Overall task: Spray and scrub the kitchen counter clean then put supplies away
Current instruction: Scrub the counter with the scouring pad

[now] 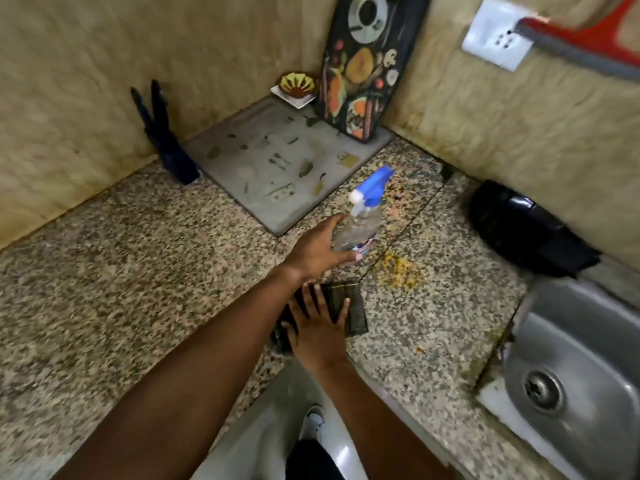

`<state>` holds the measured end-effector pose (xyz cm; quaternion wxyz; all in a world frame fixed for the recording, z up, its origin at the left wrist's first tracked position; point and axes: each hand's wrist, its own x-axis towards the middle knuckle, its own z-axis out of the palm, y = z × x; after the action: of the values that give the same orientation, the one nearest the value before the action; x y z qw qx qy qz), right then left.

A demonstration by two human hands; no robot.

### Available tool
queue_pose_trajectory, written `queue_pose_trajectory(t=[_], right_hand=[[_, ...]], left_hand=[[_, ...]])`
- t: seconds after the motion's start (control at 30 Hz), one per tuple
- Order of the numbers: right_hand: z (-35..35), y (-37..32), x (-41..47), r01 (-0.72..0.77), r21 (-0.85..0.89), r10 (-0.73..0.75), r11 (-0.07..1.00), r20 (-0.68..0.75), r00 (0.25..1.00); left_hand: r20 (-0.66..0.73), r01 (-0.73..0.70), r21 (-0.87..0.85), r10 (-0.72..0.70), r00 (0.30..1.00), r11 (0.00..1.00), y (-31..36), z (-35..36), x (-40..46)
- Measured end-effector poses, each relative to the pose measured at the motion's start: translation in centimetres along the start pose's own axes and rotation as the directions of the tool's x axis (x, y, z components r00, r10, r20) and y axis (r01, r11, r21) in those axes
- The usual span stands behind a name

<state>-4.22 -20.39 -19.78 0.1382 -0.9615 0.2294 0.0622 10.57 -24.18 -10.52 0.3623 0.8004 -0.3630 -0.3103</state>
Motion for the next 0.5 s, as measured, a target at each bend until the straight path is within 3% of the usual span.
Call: queue_pose_trajectory(t=[0.13, 0.2, 0.27, 0.37, 0.5], right_hand=[[-0.8, 1.0, 0.3, 0.015, -0.003, -0.015, 1.000, 0.022, 1.000], [-1.2, 1.5, 0.7, 0.012, 0.006, -0.012, 1.000, 0.014, 1.000], [-1.4, 2.3, 1.5, -0.003, -0.003, 0.003, 1.000, 0.007, 1.000], [-2.2, 3.5, 3.9, -0.050, 0.009, 0.050, 0.999, -0.006, 0.999], [-2.7, 3.2, 5.8, -0.071, 0.030, 0.069, 0.997, 0.058, 0.996]], left_hand=[[-0.042, -0.059, -0.007, 0.059, 0.997, 0.998, 2.5, 1.9, 2.4], [-0.111, -0.041, -0.119, 0.028, 0.993, 0.992, 2.3, 1.7, 2.7], [-0.240, -0.017, -0.057, 0.003, 0.971, 0.998, 1.4, -0.4, 1.8], [-0.487, 0.080, 0.073, -0.034, 0.873, 0.994, -1.2, -5.7, -1.0], [-0.600, 0.314, 0.069, -0.212, 0.771, 0.947, -7.9, -11.6, -7.1]])
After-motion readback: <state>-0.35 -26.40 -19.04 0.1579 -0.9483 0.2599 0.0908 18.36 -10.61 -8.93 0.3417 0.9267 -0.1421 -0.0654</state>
